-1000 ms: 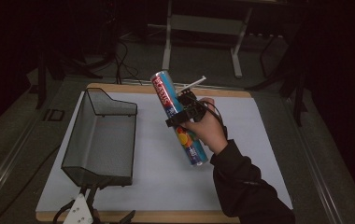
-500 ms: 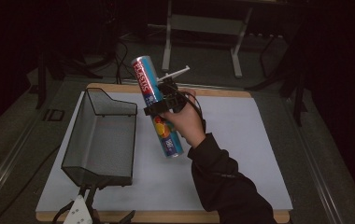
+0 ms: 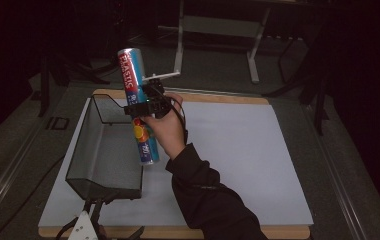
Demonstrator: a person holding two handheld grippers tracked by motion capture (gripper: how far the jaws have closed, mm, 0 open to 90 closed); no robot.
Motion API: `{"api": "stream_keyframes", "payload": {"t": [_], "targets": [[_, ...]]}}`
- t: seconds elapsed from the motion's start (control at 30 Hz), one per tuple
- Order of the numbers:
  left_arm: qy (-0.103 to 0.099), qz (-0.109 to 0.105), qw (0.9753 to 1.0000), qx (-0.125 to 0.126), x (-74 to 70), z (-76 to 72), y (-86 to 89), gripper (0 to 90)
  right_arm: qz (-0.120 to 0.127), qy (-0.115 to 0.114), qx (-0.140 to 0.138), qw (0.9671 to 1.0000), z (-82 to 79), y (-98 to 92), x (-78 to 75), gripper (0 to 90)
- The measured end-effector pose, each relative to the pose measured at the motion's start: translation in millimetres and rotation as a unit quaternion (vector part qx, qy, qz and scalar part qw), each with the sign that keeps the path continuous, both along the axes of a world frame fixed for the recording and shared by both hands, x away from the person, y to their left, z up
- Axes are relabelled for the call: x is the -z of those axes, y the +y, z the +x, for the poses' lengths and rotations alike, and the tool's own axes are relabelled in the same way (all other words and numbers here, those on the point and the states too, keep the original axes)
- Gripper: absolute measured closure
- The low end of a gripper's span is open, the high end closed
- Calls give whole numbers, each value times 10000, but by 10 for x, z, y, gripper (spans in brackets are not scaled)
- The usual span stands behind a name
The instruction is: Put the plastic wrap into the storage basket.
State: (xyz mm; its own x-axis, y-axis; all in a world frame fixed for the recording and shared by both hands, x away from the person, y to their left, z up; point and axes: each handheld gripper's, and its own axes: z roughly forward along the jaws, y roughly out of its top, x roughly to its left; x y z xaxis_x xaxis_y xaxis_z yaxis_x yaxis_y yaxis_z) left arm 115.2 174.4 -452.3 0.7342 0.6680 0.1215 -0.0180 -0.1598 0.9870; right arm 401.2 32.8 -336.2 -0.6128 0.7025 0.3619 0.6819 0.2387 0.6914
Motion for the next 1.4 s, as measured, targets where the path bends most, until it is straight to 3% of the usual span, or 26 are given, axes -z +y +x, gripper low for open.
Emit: {"api": "stream_keyframes", "payload": {"t": [0.37, 0.47, 0.67, 1.0, 1.13, 1.4], "targets": [[-21, -35, 10000, 27, -6, -22, -1, 28, -30, -171, 132, 9998, -62, 379, 225, 314], [-8, -12, 10000, 16, -4, -22, 1, 28, 17, -138, 222, 9997, -54, 498, 374, 314], [39, 30, 10000, -8, 1, -16, -4, 28, 7, -3, 272, 9996, -66, 618, 591, 314], [21, 41, 10000, -50, 4, -18, -1, 28, -423, 160, 267, 9986, -145, 709, 884, 314], [19, 55, 10000, -46, 6, -18, -9, 28, -483, 447, 345, 9972, -177, 698, 999, 314], [11, 47, 10000, -44, 5, -20, -7, 28, -545, 684, 456, 9951, -179, 712, 1154, 313]]}}
